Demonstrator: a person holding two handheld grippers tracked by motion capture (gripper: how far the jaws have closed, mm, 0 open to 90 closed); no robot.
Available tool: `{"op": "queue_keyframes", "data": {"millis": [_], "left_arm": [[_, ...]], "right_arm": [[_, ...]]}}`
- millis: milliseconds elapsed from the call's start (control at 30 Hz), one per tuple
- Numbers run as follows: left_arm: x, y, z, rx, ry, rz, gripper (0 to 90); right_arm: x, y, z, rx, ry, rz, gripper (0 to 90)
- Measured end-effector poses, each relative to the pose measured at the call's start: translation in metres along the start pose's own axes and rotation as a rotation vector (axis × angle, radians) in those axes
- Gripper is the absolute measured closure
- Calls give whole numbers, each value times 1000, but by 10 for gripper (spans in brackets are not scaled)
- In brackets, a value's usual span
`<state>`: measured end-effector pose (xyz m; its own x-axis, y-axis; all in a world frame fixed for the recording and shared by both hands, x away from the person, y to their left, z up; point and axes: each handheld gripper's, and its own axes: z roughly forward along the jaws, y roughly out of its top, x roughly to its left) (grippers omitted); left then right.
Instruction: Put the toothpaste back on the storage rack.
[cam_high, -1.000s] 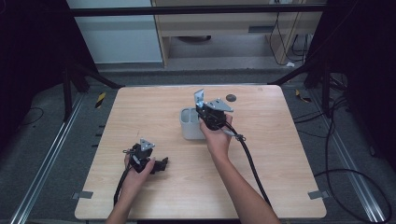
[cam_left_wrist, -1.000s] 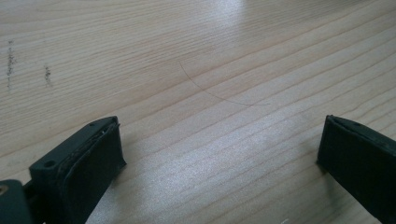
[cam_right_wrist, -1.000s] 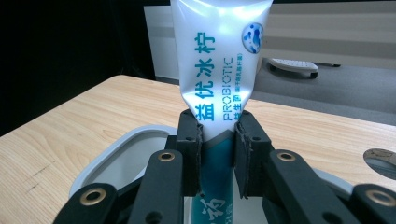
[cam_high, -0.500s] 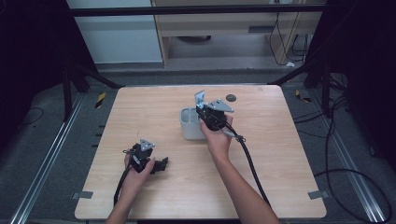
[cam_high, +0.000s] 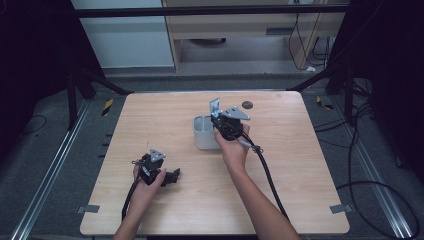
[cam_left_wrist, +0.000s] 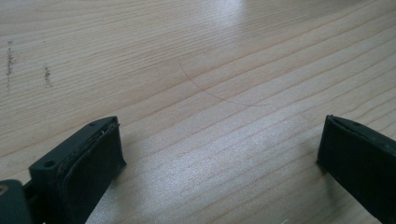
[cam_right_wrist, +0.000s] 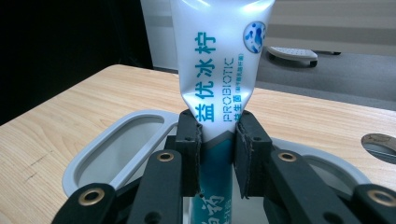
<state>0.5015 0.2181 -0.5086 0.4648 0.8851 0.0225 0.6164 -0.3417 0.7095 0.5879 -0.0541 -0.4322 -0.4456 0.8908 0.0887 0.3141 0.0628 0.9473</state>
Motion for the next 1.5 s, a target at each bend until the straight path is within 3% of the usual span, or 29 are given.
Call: {"op": "queue_keyframes", "data": {"millis": [1500], "left_arm": [[0,0,0,0,0,0,0]], "right_arm": [[-6,4,-2,32,-6,15,671]]}}
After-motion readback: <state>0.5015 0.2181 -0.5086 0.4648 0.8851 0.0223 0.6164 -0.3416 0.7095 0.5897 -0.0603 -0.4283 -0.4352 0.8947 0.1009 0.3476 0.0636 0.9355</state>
